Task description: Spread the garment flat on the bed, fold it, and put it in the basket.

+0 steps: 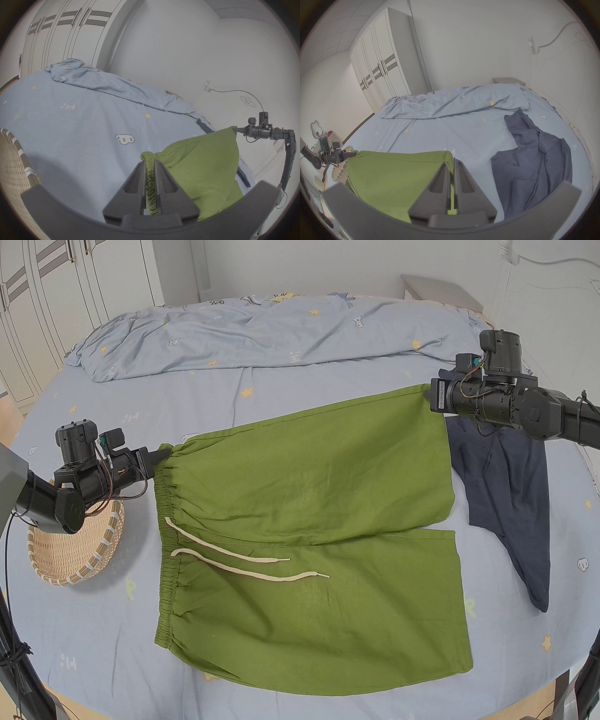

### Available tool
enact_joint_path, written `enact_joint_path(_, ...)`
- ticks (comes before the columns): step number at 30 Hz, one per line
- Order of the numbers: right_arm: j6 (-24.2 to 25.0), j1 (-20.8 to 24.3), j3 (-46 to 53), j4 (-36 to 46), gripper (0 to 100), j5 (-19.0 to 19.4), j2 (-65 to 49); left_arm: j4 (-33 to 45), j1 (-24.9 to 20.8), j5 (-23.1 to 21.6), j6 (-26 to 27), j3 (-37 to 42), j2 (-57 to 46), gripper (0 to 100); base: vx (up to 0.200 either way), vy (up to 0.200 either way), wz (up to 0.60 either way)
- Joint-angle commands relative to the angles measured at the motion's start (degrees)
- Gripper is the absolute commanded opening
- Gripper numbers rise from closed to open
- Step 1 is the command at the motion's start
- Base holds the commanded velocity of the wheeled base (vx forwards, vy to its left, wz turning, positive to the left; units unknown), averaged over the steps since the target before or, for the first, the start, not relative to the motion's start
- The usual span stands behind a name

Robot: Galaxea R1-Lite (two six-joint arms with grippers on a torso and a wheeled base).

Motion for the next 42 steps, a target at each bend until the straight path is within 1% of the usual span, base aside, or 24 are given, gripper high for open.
enact_joint_path(1,-0.1,0.0,-3.3,-0.1,0,-0.7,4.1,-0.1,0.0,0.5,0.0,-0.7,1.2,0,0.000,0.000,0.00)
enact_joint_path(4,-0.6,0.2,-5.0,-0.2,0,-2.0,6.0,-0.1,0.0,1.4,0.0,-1.5,1.6,0,0.000,0.000,0.00)
enact_joint_path(7,-0.6,0.1,-7.0,-0.2,0,-2.5,7.7,-0.1,0.1,1.6,0.0,-2.1,2.3,0,0.000,0.000,0.00)
enact_joint_path(8,-0.5,0.0,-9.3,-0.2,0,-3.1,9.1,0.0,0.1,1.7,0.0,-2.8,2.6,0,0.000,0.000,0.00)
enact_joint_path(10,-0.5,-0.1,-10.6,-0.3,0,-3.6,10.1,-0.1,0.1,1.7,0.0,-2.9,2.7,0,0.000,0.000,0.00)
enact_joint_path(21,-0.6,-0.6,-10.6,-0.1,0,-4.6,13.7,-0.1,0.1,1.8,0.1,-3.2,3.3,0,0.000,0.000,0.00)
enact_joint_path(25,-0.6,-0.8,-10.6,-0.1,0,-5.4,16.1,-0.1,0.1,3.8,0.1,-4.2,4.1,0,0.000,0.000,0.00)
enact_joint_path(33,-0.6,-0.7,-10.6,0.2,0,-5.7,17.0,0.0,0.1,4.0,0.2,-4.4,4.4,0,0.000,0.000,0.00)
enact_joint_path(34,-0.7,-0.7,-10.6,0.2,100,-5.7,17.0,0.0,0.1,4.0,0.2,-4.4,4.4,0,0.000,0.000,0.00)
enact_joint_path(35,-0.7,-0.7,-10.6,0.5,100,-5.7,17.0,0.0,0.0,4.1,0.3,-4.3,4.4,0,0.000,0.000,0.00)
enact_joint_path(36,-0.7,-0.7,-10.6,0.5,100,-5.7,17.0,0.0,0.0,4.1,0.3,-4.4,4.4,100,0.000,0.000,0.00)
enact_joint_path(42,-0.7,-0.3,-10.6,0.3,100,-5.6,17.0,-0.4,-0.1,4.1,0.4,-4.6,4.7,100,0.000,0.000,0.00)
